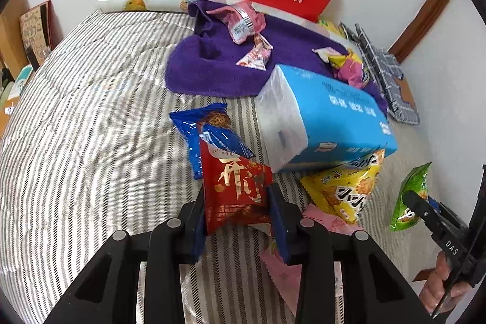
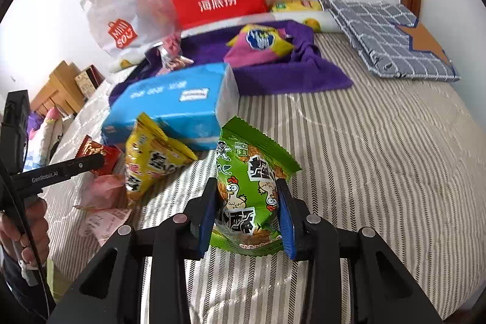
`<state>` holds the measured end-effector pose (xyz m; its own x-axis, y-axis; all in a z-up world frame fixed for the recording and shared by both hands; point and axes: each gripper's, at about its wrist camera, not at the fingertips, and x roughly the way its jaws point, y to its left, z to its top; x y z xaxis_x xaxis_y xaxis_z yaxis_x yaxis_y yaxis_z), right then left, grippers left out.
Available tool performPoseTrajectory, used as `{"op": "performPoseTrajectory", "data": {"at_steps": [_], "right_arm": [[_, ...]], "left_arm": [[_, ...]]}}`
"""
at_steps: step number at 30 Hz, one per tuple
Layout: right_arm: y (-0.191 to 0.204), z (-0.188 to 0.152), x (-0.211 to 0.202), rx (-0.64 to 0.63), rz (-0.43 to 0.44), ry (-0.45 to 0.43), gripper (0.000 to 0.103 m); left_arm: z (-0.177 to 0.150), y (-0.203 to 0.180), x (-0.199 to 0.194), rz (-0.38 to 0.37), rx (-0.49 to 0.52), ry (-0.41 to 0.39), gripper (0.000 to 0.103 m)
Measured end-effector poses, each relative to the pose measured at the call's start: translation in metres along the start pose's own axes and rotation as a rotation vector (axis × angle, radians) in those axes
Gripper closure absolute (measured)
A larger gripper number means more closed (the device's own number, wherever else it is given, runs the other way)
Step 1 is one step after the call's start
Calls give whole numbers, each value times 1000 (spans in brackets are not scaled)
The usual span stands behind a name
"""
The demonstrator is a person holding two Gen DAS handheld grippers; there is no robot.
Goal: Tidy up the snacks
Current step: 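Lift and carry the red packet and green bag over the purple towel with both tools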
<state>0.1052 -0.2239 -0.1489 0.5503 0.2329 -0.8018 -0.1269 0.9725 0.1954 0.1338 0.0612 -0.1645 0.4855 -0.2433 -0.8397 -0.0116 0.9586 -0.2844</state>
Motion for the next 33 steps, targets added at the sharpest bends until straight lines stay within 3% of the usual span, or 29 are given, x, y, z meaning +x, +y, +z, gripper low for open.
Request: {"op": "performPoseTrajectory", "data": {"at_steps": [11,29,33], "right_arm": [[15,9,-23,-21,1,-50,66],[27,26,-55,-20,-15,-116,66],[24,36,-59,-6,1,-127,66]], "left_arm": [[-2,1,-46,12,25,-101,69],[11,-33,-87,-51,83,-175,69],[17,-40,-91,-36,92,-185,69]]}}
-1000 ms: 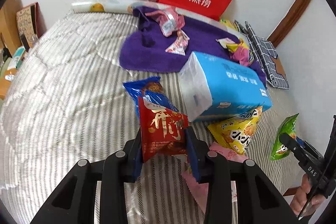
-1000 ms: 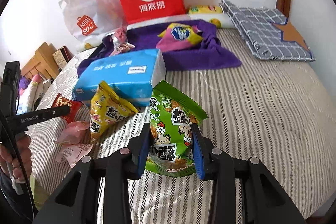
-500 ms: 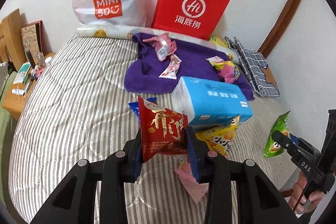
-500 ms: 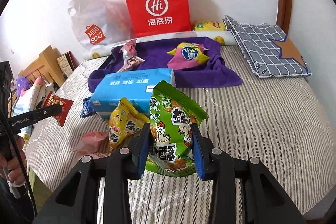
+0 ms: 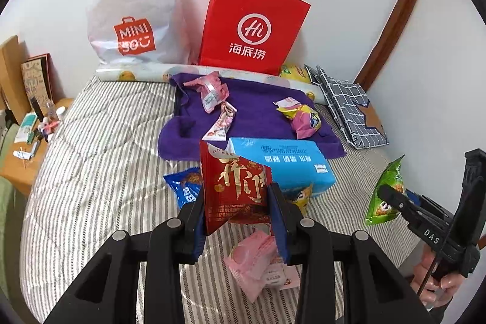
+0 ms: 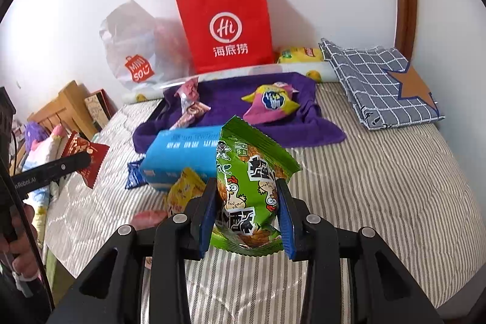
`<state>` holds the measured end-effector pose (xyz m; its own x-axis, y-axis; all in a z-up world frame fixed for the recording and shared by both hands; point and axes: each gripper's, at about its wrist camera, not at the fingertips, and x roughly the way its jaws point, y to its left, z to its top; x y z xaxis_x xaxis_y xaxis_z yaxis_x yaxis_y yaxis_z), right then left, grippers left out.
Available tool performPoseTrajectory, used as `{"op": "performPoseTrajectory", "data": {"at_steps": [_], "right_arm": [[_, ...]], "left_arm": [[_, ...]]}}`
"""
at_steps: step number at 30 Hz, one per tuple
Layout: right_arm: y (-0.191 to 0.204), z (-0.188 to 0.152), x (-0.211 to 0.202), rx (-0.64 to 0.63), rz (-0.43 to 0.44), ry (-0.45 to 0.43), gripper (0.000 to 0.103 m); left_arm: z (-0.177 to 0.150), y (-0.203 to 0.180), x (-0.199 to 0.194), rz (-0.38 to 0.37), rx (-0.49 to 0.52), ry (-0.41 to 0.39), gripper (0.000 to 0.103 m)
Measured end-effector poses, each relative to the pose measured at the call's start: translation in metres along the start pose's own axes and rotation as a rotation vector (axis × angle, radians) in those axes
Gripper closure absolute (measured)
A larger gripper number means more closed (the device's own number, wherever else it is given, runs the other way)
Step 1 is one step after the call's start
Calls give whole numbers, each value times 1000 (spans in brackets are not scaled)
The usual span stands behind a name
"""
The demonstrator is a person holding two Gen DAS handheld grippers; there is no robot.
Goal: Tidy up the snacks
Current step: 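Lift and carry the red packet and green bag over the purple towel with both tools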
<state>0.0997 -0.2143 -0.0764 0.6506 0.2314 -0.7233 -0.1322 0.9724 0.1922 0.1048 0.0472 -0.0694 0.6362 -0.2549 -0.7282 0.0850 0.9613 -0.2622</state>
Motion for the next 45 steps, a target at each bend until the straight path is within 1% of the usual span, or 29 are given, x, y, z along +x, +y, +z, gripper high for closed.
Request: {"op": "performPoseTrajectory", "data": {"at_steps": [10,15,19,22,28,34,37,41,43,45], "right_arm": [[7,44,-4,-17,-14,-48,66],[8,73,7,-28,-23,-64,66],[7,100,21,-38,-15,-76,66],[5,122,38,-45,-12,-80,66],[-1,158,82,-57,-6,-61,66],[-4,187,126,-71,2,-32,66],[-7,200,144,-49,40,-20,66],[-8,215,166,-53,39,-9,66],[-9,216,177,-64,45,2,66],[-11,214,191,-77,45,39,66]], "left_arm": [[39,-13,7,-20,48,-21,69],[65,-14,20,-18,65,-34,68],[90,-11,32,4,77,-56,68],[106,-10,41,32,88,-70,68],[138,-1,65,65,84,-70,68],[166,6,97,77,73,-60,68],[180,12,115,74,56,-49,68],[193,19,133,71,52,-48,68],[195,26,143,68,55,-46,68],[196,33,152,72,55,-36,68]]}}
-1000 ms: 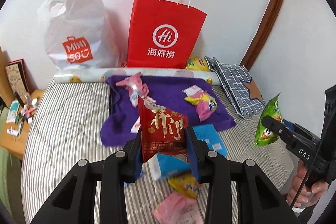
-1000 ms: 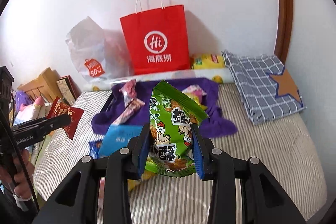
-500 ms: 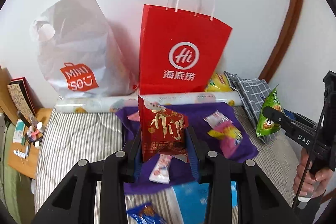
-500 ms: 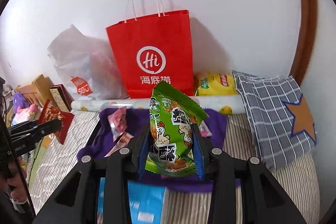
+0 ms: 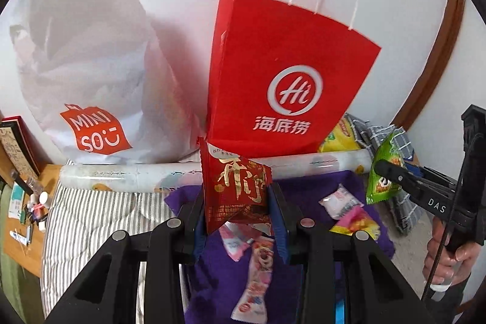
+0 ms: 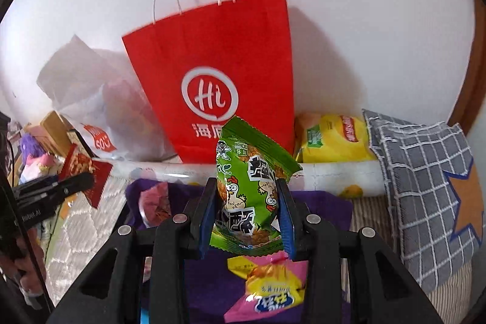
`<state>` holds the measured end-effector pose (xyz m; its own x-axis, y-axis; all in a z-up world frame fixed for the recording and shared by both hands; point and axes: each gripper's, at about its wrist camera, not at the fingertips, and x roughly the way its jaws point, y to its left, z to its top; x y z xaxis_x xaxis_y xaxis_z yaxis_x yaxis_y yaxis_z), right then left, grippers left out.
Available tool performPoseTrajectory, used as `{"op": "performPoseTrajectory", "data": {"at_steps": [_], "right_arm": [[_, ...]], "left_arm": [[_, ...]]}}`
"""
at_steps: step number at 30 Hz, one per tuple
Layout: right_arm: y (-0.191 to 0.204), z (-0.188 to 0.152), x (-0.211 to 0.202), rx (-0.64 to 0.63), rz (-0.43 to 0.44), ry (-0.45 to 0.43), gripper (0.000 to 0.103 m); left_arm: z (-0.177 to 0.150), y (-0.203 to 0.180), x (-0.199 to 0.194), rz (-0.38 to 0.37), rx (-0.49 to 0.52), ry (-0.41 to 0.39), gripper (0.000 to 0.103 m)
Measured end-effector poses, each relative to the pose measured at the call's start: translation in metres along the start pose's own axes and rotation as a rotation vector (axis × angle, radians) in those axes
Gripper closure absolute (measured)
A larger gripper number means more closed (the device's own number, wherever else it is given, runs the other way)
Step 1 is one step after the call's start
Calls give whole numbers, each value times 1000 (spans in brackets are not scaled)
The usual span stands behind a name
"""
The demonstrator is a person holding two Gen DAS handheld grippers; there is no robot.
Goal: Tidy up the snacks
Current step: 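Lift and carry the red packet and green bag over the purple towel with both tools, then open the right tool dropping the green bag onto the towel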
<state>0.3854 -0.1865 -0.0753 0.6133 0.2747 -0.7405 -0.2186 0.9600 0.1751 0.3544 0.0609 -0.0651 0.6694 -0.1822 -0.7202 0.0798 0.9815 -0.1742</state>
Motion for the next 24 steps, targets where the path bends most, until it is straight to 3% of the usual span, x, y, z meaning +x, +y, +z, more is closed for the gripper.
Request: {"op": "performPoseTrajectory", "data": {"at_steps": [5,13,24], "right_arm": [[-6,-11,35,-22,-10,88,66],[-8,-26,67,-42,36,208,66],[-5,-34,85,-72,10,286,65]], "left_arm": [[-3,17,19,-2,-22,53,68],[-5,26,27,-1,-50,71,68],[-11,18,40,-7,-30,108,68]]}}
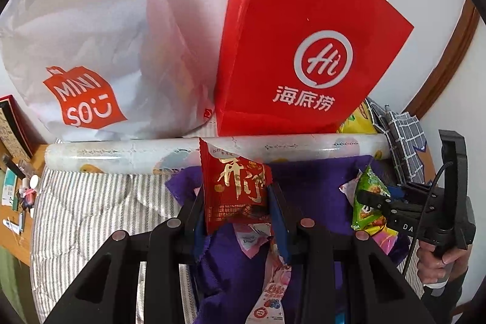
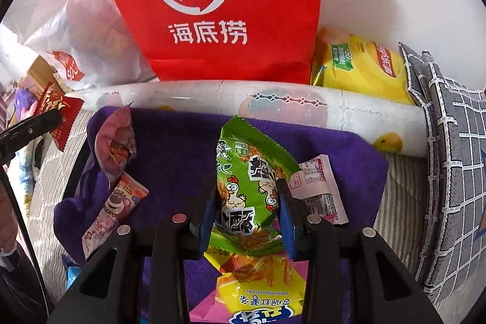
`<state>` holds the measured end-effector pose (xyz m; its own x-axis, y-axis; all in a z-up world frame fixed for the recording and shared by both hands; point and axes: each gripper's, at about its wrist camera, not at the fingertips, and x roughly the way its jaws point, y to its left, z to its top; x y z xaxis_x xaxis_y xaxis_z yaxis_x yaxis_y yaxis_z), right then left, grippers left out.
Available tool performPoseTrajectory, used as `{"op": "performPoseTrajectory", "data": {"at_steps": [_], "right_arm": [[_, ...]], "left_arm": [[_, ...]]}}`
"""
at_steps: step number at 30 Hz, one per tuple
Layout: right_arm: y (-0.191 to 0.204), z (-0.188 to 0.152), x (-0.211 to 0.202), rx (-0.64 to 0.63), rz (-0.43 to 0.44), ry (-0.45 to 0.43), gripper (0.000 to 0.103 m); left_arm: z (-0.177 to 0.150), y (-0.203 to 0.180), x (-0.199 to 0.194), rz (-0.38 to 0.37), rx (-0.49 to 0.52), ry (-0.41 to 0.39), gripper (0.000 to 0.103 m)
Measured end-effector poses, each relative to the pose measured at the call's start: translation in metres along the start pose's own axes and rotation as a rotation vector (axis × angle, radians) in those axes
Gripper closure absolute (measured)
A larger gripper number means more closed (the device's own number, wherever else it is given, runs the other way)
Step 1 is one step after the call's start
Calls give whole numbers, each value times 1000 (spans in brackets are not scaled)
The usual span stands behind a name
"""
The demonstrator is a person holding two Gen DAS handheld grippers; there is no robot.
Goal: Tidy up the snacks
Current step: 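Open the right tool dropping the green bag onto the towel, then lower the left tool and open it releasing the red packet onto the towel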
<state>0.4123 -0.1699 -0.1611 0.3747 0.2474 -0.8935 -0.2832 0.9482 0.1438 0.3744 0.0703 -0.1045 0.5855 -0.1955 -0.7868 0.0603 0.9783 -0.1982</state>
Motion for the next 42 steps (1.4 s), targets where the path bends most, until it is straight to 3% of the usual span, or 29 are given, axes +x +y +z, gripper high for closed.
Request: {"op": "performPoseTrajectory", "data": {"at_steps": [4,7,12,14,18,20,28,31,34,42], "right_arm": [[2,2,-1,-19,-13,-2,65],[4,3,-6,-27,-7,-6,56],[5,6,-28,-25,-13,-60,52],[5,6,-39,-22,-24,-93,45],[2,6,-55,2,-36,-140,40],[1,6,-60,5,-32,-152,31],[7,7,-73,-3,-109,-225,20],[7,9,-74,10,-135,-227,19],[10,9,-77,23,-176,-241,19],[22,6,-96,7,-227,-294,19]], "left_arm": [[-3,-6,5,10,17,22,68],[-6,-8,11,17,15,42,68],[-10,-11,19,-23,13,80,68],[-11,-15,22,-24,29,92,68],[-17,-26,31,-22,67,129,68],[-19,-29,36,-17,73,145,67],[-20,-27,42,-58,53,182,67],[-19,-29,39,-63,61,181,65],[-18,-32,35,-73,76,174,50],[-12,-35,14,-86,79,128,50]]}}
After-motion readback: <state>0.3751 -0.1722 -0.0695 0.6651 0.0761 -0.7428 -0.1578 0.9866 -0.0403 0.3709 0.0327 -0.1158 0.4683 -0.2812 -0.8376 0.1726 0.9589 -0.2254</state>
